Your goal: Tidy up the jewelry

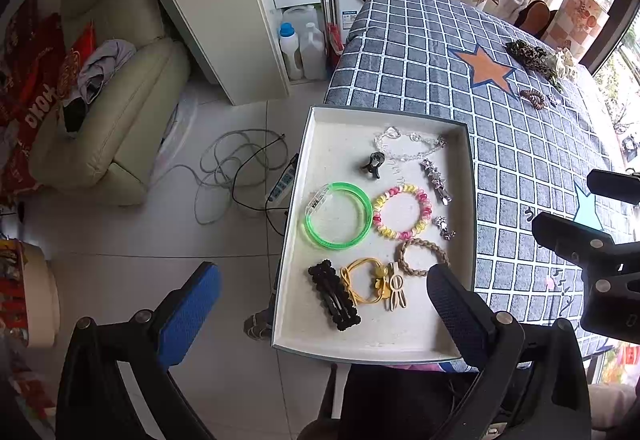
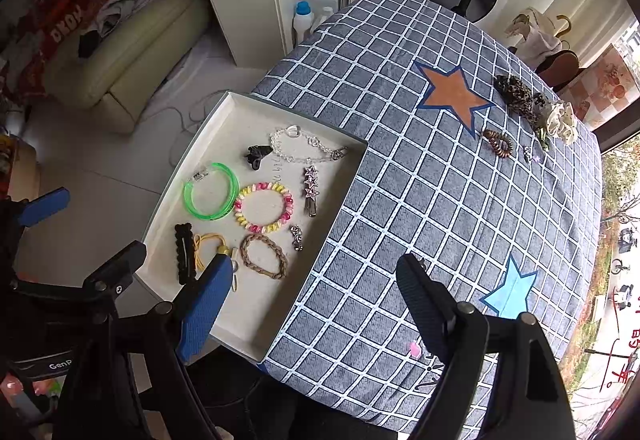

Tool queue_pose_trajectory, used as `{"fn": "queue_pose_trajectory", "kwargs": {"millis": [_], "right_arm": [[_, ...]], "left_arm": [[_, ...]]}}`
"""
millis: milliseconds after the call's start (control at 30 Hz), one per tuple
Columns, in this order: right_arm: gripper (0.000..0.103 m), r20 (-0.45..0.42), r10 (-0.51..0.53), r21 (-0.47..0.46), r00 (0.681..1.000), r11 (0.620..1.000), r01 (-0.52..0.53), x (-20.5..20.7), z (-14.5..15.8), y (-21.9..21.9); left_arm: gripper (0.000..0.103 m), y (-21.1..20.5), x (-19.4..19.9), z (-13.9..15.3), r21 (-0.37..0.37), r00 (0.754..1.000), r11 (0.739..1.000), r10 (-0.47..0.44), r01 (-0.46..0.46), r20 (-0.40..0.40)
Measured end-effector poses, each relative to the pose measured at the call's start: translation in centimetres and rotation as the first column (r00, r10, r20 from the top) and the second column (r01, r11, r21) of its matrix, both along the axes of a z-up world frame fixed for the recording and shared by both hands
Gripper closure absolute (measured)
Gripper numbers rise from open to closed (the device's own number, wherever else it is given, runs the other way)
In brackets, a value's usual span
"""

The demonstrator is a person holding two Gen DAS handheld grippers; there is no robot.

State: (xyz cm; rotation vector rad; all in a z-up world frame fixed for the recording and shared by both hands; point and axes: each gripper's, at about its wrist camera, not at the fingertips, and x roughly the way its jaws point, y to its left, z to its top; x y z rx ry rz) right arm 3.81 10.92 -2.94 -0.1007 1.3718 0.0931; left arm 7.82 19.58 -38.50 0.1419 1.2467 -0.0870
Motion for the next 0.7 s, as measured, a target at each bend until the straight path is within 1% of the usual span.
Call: {"fn": "queue_pose_trajectory", "kwargs": {"millis": [700], "right_arm": [[0.017,0.000,0.003,0.001,1.000,1.000,-0.003,0.03,-0.07,0.19]], "left_arm": [[0.000,0.31,-0.66,0.38,0.007,1.000,1.000,-0.006,0.006,-0.001]]}}
